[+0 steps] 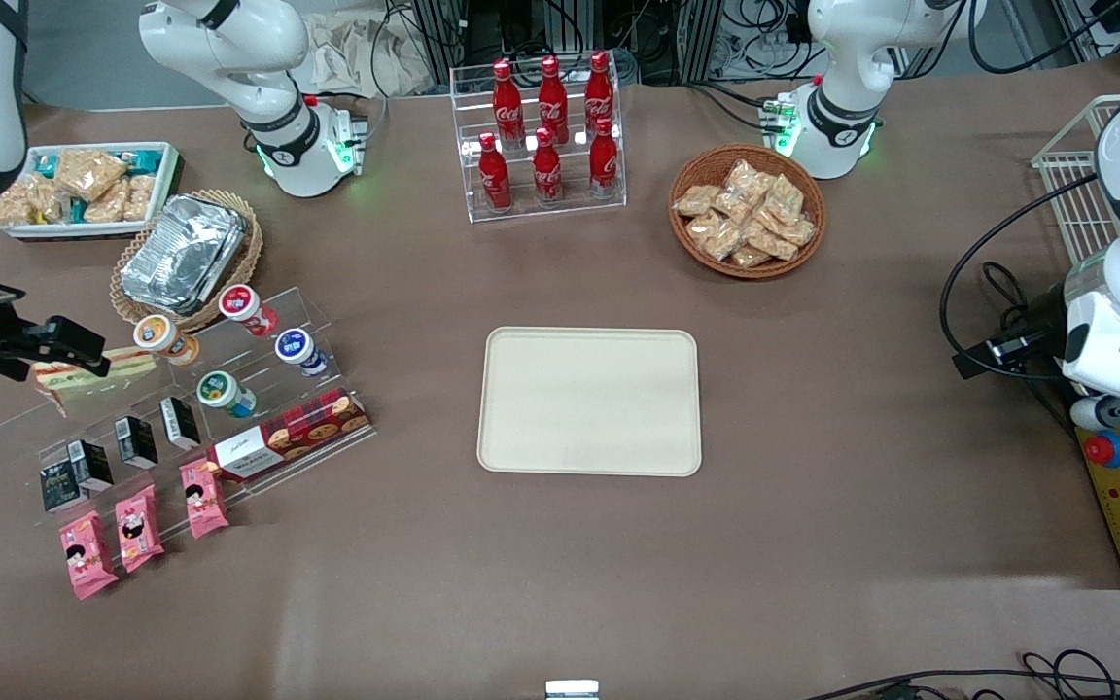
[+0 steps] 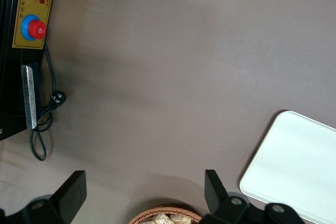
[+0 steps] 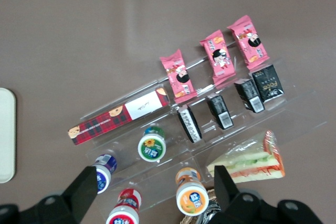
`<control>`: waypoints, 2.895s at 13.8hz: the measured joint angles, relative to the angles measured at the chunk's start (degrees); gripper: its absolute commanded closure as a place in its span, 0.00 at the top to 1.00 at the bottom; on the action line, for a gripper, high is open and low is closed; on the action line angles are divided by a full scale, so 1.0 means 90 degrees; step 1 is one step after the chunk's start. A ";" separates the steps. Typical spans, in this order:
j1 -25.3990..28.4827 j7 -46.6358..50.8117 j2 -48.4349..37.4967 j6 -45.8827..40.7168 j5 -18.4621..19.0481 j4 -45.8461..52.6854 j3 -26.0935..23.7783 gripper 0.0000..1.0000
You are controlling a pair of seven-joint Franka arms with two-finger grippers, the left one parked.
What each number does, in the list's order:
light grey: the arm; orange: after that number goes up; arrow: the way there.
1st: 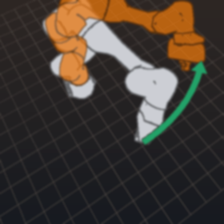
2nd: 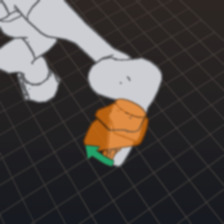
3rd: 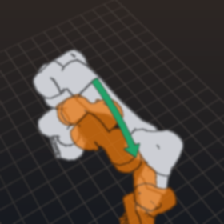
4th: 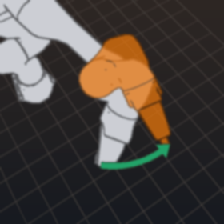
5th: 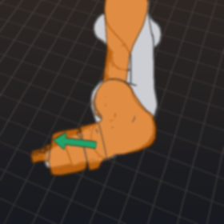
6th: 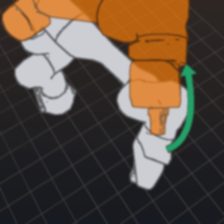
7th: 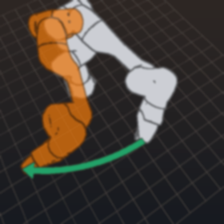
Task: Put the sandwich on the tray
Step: 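Move the right gripper toward the wrapped sandwich on the acrylic rack, then lower the open right gripper around the sandwich and close it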
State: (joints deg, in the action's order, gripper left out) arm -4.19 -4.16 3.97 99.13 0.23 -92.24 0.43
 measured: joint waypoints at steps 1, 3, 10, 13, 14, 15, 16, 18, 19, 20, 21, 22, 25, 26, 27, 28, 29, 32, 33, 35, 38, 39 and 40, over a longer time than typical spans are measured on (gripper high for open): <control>-0.0016 0.0005 0.0000 0.0000 0.0000 0.0000 0.0008 0.99; -0.0084 0.0054 0.0000 0.0000 0.0000 0.0000 0.0045 0.99; -0.0206 0.2776 -0.0004 -0.0385 0.0001 0.0002 0.0076 0.99; -0.0215 0.3068 0.0016 -0.0404 0.0048 0.0001 0.0122 0.99; -0.0225 0.3115 0.0029 -0.0411 0.0183 0.0000 0.0137 0.99; -0.0246 0.3286 0.0055 -0.0428 0.0367 0.0000 0.0148 0.99; -0.0287 0.3550 0.0093 -0.0438 0.0536 -0.0004 0.0152 0.99; -0.0431 0.3843 0.0220 -0.0441 0.0783 -0.0019 0.0156 0.99; -0.0556 0.3852 0.0302 -0.0440 0.0829 -0.0020 0.0161 0.99; -0.0703 0.3852 0.0376 -0.0433 0.0833 -0.0020 0.0163 0.99; -0.0850 0.3853 0.0448 -0.0408 0.0828 -0.0020 0.0165 0.98; -0.0980 0.3860 0.0506 -0.0358 0.0792 -0.0021 0.0164 0.98; -0.1326 0.3884 0.0659 -0.0263 0.0493 -0.0045 0.0165 0.98; -0.1414 0.3884 0.0705 -0.0237 0.0374 -0.0073 0.0165 0.98; -0.1480 0.3884 0.0746 -0.0199 0.0255 -0.0129 0.0165 0.98; -0.1527 0.3885 0.0775 -0.0131 0.0140 -0.0239 0.0165 0.98; -0.1545 0.3886 0.0797 -0.0039 0.0061 -0.0374 0.0165 0.98; -0.1546 0.3917 0.0817 0.0246 0.0028 -0.0825 0.0150 0.98; -0.1546 0.3926 0.0817 0.0331 0.0028 -0.0941 0.0149 0.98; -0.1546 0.3937 0.0817 0.0505 0.0028 -0.1131 0.0152 0.98; -0.1580 0.3955 0.0824 0.0686 0.0027 -0.1318 0.0171 0.98; -0.1628 0.3955 0.0831 0.0739 0.0027 -0.1355 0.0179 0.98; -0.1669 0.3955 0.0839 0.0790 0.0027 -0.1391 0.0188 0.98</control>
State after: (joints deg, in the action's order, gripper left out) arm -19.21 31.44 11.53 106.24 0.47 -104.77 2.12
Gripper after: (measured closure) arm 0.013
